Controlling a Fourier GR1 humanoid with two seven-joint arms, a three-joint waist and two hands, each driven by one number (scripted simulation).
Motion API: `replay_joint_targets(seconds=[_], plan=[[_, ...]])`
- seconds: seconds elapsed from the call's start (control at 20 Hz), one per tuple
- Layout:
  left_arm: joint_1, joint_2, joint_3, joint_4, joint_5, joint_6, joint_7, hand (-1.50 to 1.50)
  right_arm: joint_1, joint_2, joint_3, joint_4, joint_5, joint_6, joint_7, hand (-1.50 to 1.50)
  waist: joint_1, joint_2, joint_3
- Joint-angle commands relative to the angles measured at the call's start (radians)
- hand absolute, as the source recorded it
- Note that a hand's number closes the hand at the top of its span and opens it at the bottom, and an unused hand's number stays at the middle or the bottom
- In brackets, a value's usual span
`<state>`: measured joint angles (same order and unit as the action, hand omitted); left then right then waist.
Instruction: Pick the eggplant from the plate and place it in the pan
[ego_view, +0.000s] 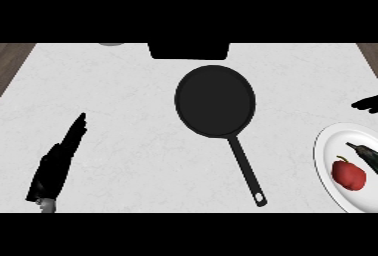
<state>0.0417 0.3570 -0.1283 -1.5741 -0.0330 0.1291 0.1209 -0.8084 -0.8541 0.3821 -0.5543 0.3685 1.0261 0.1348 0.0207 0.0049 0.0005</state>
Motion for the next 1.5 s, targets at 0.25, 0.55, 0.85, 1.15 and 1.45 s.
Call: replay_joint_targets(seconds=[0.25,0.55,0.85,1.15,1.45], plan=[[0.014,-0.029,0.016,-0.023,-0.036,-0.003,0.019,0.0,0.04,0.067,0.012,0.002,0.106,0.016,-0.019,-1.5,-0.012,-0.003,0.0],[0.031,-0.045,0.042,0.008,-0.028,-0.034,-0.016,0.0,0.017,0.097,0.015,0.066,0.194,0.012,-0.023,-1.5,-0.004,-0.001,0.0],[0.055,-0.032,0.088,0.017,-0.03,-0.072,-0.046,0.0,0.104,0.086,-0.029,-0.009,0.225,0.007,0.013,-1.5,-0.016,-0.005,-0.001],[0.018,-0.093,0.047,-0.028,-0.096,-0.039,0.03,0.0,0.093,0.089,-0.041,0.0,0.288,0.044,-0.031,-1.5,-0.011,-0.003,0.0],[-0.01,-0.1,0.062,-0.007,-0.115,-0.057,0.019,0.0,0.152,0.112,-0.044,0.031,0.352,-0.039,-0.075,-1.5,-0.012,-0.002,0.0]])
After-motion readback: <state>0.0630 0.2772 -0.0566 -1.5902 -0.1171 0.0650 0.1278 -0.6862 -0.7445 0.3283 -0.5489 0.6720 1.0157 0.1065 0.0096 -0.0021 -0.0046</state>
